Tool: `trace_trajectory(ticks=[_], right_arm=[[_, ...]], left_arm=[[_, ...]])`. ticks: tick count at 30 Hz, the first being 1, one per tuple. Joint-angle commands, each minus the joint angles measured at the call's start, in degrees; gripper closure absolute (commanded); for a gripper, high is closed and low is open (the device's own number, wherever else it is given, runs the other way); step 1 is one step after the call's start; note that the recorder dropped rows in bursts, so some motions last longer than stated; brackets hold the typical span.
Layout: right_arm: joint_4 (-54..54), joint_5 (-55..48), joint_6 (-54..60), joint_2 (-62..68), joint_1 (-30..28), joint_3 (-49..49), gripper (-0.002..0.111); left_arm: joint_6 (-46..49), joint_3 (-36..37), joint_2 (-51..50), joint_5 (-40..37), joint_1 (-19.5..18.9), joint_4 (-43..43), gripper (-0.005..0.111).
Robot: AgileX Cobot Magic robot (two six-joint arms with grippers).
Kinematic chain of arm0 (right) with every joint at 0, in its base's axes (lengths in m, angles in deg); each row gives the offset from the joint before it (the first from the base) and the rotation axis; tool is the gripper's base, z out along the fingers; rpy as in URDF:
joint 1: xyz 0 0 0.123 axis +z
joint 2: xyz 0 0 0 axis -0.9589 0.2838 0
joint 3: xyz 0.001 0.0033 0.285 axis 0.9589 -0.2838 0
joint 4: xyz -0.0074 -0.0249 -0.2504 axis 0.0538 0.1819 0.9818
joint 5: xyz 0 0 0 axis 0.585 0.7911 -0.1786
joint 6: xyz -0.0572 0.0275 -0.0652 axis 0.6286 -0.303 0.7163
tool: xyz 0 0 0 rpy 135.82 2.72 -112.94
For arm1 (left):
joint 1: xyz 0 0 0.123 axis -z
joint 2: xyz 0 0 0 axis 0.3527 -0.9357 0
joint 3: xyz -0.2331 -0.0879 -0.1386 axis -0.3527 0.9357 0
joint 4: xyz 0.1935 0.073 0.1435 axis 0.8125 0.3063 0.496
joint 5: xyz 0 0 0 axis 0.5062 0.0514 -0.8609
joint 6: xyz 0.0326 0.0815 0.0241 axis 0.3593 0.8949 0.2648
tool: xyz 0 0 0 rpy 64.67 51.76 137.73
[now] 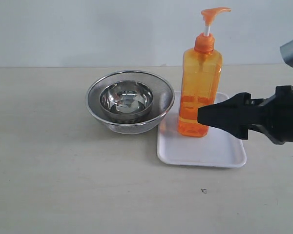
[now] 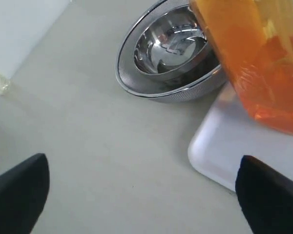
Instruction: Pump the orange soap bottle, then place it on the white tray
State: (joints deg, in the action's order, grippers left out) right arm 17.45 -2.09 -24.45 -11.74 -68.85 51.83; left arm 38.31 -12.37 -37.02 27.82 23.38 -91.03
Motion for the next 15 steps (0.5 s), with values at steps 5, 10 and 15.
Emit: trace_trajectory(ticks=[5, 10, 15], right_arm=[[10.6, -2.5, 2.8, -17.6, 0.0, -4.9, 0.015], [9.4, -12.0, 2.9, -36.6, -0.1, -12.5, 0.015], [9.1, -16.5, 2.6, -52.9, -0.1, -17.6, 0.015]], left_arm=[[0.2, 0.2, 0.1, 0.1, -0.2, 0.2, 0.102], [0.2, 0.2, 0.1, 0.1, -0.2, 0.2, 0.102], [0.2, 0.2, 0.1, 0.1, -0.2, 0.2, 0.102]])
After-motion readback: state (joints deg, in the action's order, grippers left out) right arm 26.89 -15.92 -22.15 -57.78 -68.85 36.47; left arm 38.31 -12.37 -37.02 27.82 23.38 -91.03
